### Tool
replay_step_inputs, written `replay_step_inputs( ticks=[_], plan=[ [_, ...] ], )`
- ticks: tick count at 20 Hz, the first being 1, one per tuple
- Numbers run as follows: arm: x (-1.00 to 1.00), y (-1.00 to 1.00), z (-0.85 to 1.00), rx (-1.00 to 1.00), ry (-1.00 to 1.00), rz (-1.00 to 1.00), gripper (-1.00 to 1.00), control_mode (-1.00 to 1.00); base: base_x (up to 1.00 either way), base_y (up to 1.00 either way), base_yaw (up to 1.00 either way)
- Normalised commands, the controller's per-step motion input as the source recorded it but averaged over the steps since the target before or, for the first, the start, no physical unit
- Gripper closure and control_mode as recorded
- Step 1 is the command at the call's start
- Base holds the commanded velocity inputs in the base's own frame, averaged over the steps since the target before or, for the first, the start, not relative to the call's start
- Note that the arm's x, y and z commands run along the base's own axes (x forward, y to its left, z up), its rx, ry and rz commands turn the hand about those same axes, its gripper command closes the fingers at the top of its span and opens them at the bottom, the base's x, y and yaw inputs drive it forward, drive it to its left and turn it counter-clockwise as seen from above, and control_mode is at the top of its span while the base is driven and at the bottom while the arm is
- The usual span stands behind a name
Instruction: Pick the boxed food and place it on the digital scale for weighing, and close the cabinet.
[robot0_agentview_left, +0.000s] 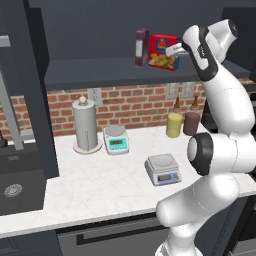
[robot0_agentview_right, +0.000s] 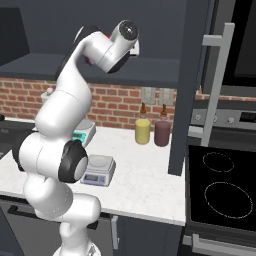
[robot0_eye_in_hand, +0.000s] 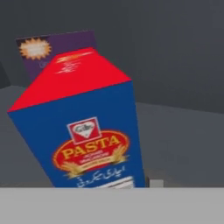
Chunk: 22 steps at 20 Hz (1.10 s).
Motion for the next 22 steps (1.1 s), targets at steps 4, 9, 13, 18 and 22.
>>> replay_step_inputs(
  ticks=[4,9,13,18,22],
  plan=[
    [0.00,0.00,0.00,0.00,0.00,0.00,1.00,-1.00,0.00,0.00,0.00],
    [0.00,0.00,0.00,0.00,0.00,0.00,1.00,-1.00,0.00,0.00,0.00],
    [-0.01,0.00,0.00,0.00,0.00,0.00,1.00,-1.00,0.00,0.00,0.00],
    [-0.29,0.00,0.00,0.00,-0.08,0.00,1.00,-1.00,0.00,0.00,0.00],
    [-0.62,0.00,0.00,0.03,-0.31,0.00,1.00,-1.00,0.00,0.00,0.00]
  ],
)
